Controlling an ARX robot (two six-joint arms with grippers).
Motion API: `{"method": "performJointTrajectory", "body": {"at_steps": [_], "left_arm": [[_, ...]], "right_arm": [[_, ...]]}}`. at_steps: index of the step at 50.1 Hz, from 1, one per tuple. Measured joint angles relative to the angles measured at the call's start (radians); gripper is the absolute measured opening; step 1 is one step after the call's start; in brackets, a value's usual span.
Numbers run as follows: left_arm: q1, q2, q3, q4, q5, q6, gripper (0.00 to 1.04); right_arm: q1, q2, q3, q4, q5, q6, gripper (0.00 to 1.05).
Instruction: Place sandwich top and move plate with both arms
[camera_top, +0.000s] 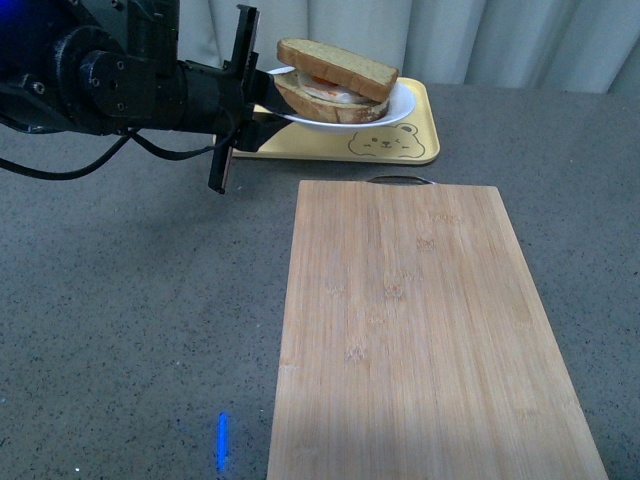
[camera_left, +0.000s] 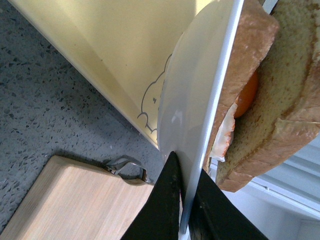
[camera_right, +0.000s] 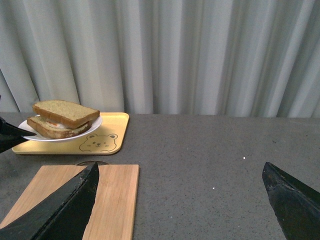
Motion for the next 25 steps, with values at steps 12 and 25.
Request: {"method": "performJointTrajectory", "body": {"at_steps": [12, 25], "left_arm": [[0.001, 0.087, 0.114, -0.053, -0.003, 0.001, 0.04], [0.003, 0.148, 0.193, -0.079, -0.008, 0.0, 0.04]], "right_arm": [[0.0, 0.0, 0.0, 0.0, 0.0, 0.0, 0.95], [0.0, 0.0, 0.0, 0.0, 0.0, 0.0, 0.95]]}}
